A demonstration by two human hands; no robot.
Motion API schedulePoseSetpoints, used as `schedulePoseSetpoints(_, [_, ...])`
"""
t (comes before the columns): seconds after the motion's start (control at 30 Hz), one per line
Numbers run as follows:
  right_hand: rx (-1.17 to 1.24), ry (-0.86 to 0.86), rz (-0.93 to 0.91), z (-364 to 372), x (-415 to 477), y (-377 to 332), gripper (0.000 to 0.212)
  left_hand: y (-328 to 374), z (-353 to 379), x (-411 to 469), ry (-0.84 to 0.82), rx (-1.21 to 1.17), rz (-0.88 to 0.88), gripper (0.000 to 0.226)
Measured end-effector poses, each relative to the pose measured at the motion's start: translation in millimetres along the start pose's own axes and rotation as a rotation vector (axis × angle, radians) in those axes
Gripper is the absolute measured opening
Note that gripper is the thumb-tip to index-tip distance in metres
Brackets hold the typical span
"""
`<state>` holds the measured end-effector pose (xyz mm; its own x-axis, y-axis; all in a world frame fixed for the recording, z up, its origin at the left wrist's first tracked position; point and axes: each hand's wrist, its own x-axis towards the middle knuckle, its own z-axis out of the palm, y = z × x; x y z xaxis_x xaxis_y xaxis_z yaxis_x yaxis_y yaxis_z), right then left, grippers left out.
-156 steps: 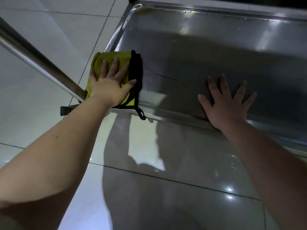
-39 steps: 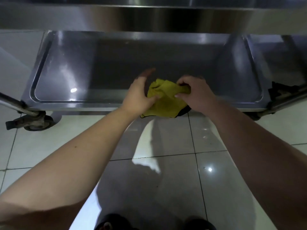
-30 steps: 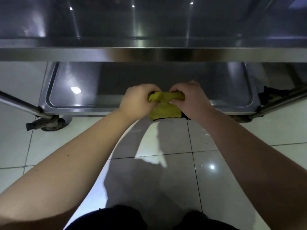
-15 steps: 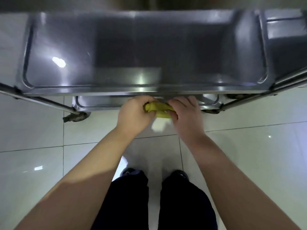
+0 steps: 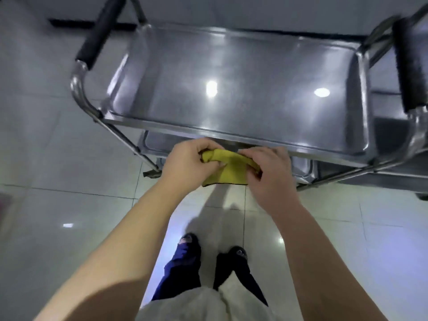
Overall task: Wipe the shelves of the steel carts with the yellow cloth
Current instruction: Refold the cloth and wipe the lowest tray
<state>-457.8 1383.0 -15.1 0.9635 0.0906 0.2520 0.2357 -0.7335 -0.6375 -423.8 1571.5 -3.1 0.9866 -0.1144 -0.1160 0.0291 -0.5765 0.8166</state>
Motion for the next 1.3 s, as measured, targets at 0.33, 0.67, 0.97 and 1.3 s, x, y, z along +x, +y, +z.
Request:
schedulePoseSetpoints(0.33, [0.384, -0.108, -0.224, -5, 102, -181, 0.038, 43, -189, -60, 0.511, -0.116, 0.039, 0.032])
schedulePoseSetpoints(0.67, [0.533, -0.081, -0.29, 120, 159, -359, 0.037, -62, -380, -77, 0.7, -0.231, 0.068, 0.029])
schedulePoseSetpoints(0.97, [0.542, -0.006, -0.169, 220, 245, -459, 0.025, -142, -535, -2, 0.622, -0.224, 0.083, 0.029])
schedulePoseSetpoints(1.3, [0.512, 0.072, -0.157, 296, 446, -458, 0.024, -181, -637, 188, 0.529, -0.229, 0.05, 0.027])
